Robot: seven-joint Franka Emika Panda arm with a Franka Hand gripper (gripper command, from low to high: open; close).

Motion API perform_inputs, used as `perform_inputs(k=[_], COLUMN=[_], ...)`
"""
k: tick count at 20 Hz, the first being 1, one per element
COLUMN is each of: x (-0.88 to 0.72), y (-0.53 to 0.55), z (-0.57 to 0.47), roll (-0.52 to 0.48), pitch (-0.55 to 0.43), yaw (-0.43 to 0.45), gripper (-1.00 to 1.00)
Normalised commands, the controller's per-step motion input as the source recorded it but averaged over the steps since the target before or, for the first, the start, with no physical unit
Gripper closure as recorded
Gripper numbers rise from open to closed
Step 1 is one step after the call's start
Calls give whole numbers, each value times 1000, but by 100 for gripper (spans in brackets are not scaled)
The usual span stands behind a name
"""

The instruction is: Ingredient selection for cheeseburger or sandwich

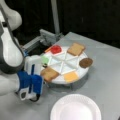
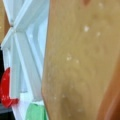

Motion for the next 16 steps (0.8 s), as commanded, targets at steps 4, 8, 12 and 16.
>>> perform_inputs(k=[4,8,12,16], x=[105,86,99,129], y=[-2,-20,-34,2], z=[55,90,80,86], roll=[163,143,114,102], pitch=[13,28,31,47], yaw=[1,1,-5,-11], gripper=[-100,100,100,100])
